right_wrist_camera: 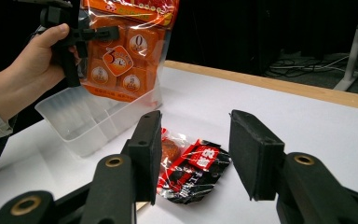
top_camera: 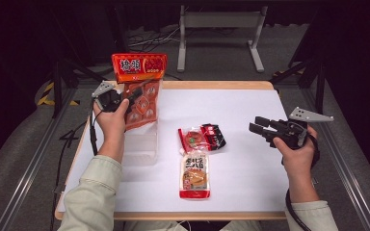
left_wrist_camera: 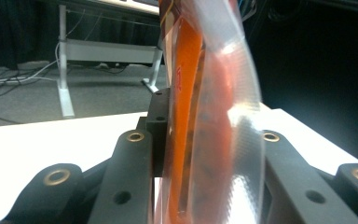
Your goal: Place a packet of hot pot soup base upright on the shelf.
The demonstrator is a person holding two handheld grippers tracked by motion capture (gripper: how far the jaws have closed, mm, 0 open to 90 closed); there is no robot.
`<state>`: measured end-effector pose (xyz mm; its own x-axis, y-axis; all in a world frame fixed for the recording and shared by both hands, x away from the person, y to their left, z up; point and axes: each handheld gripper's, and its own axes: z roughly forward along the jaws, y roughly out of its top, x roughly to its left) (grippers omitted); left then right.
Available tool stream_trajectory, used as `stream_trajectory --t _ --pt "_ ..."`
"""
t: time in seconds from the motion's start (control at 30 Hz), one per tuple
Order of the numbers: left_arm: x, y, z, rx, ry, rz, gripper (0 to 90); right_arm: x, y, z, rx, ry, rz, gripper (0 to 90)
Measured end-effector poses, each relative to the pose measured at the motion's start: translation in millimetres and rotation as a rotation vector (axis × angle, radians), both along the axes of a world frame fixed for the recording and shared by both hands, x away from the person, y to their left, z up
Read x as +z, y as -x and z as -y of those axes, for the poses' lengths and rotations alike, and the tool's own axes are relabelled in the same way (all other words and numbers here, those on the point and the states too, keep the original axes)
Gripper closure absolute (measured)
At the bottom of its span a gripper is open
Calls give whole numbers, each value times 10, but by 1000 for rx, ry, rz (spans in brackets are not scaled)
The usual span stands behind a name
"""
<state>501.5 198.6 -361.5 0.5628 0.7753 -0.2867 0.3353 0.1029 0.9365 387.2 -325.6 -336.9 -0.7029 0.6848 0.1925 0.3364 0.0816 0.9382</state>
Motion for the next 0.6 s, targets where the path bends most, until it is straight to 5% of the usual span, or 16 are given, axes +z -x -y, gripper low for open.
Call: stream_trajectory --t 0.3,0.47,0.6 --pt "-31 72 -123 -35 -59 -77 702 -11 -14 -57 11 8 -5 552" --pt "11 128 -68 -72 -141 -65 702 -20 -23 -60 12 9 -9 551" --pt "23 161 -79 -91 -165 -89 701 -12 -17 -53 14 4 -4 551"
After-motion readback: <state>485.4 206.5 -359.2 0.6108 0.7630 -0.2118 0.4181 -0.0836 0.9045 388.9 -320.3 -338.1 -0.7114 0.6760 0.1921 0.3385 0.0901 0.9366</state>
